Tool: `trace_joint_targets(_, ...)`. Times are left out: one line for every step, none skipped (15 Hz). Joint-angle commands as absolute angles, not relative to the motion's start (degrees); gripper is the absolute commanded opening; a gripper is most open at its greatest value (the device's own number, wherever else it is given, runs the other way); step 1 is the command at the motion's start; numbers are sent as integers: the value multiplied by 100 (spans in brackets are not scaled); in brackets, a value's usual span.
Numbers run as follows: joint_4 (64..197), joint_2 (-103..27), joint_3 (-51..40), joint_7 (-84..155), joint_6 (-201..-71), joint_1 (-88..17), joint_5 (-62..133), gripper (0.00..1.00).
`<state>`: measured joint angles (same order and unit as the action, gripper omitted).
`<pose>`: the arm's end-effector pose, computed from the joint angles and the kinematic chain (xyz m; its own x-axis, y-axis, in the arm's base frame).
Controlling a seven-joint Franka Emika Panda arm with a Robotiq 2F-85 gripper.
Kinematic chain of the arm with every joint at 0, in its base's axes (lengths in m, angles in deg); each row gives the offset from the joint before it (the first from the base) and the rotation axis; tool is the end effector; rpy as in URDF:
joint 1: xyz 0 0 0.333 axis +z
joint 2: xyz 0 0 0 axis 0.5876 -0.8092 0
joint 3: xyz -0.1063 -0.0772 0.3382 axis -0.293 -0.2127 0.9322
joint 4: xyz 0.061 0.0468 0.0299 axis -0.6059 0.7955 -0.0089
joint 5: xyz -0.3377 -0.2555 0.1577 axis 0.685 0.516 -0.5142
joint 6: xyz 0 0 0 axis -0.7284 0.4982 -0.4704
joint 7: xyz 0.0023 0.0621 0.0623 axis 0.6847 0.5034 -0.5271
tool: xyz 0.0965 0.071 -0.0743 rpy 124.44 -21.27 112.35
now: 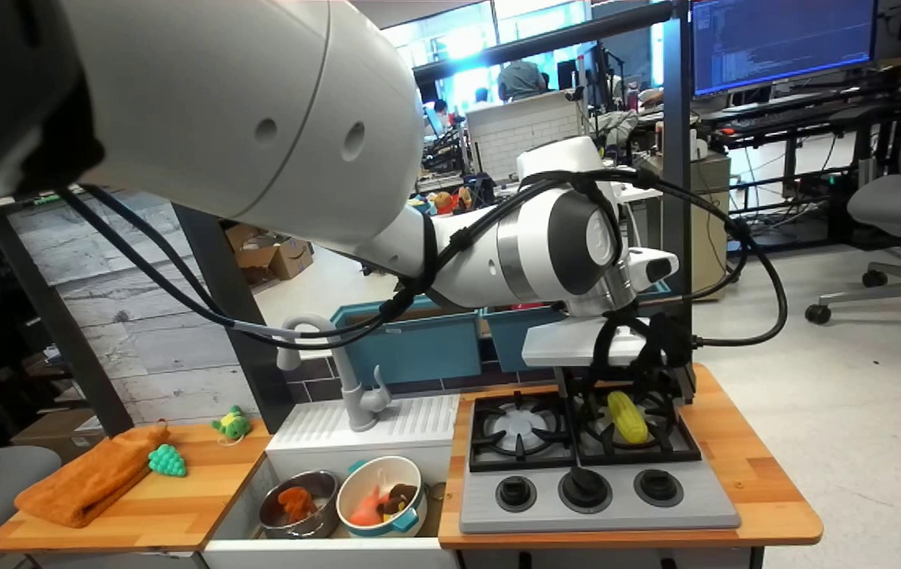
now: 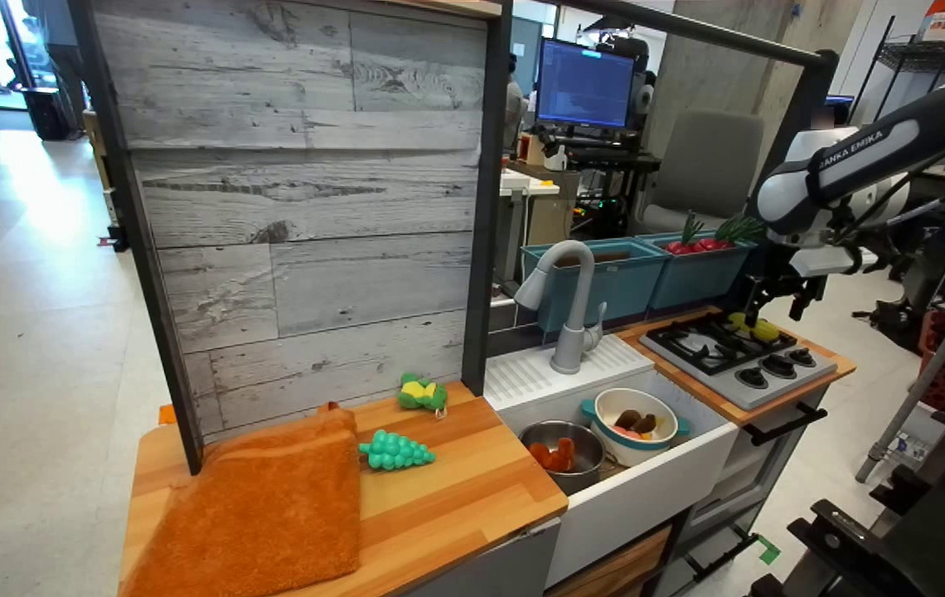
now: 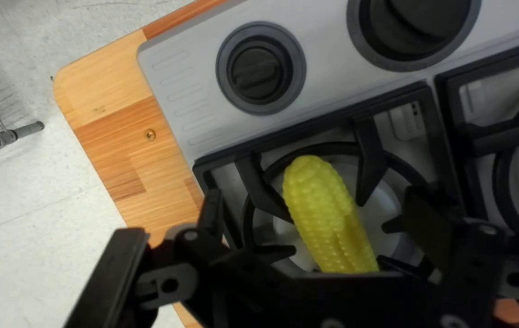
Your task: Pick up all the plush toys from the counter and on the stove and put them in the pots, then wipe the counter with the cloth
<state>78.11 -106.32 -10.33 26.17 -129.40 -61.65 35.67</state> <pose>0.7557 -0.4440 -0.0383 0.9436 -0.3298 0.0298 -0.3289 -0.9229 0.2000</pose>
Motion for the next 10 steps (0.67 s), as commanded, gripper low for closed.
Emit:
trace_joint_targets(7700, -10628, -1097, 2844, -13095, -6167, 3594, 100)
trace_joint_targets(7585, -10682, -1119, 2927, -13054, -6167, 3581, 100)
trace_joint_targets(7580, -10674, -1126, 3007, -13060, -6159, 3564, 100)
trace_joint_targets(7528, -10689, -1125, 3078, -13014, -6158, 3559, 100)
trace_joint_targets(7476, -10716, -1131, 3147, -12981, -6155, 3564, 100)
trace_joint_targets(7425, -10752, -1135, 3206, -12961, -6151, 3571, 100)
trace_joint_targets(7377, -10789, -1145, 3275, -12914, -6147, 3579, 100)
trace_joint_targets(7182, -10898, -1185, 3326, -12782, -6149, 3553, 100)
trace_joint_targets(7376, -10771, -1173, 3305, -12675, -6131, 3582, 100)
trace_joint_targets(7556, -10675, -1086, 3190, -12873, -6170, 3563, 100)
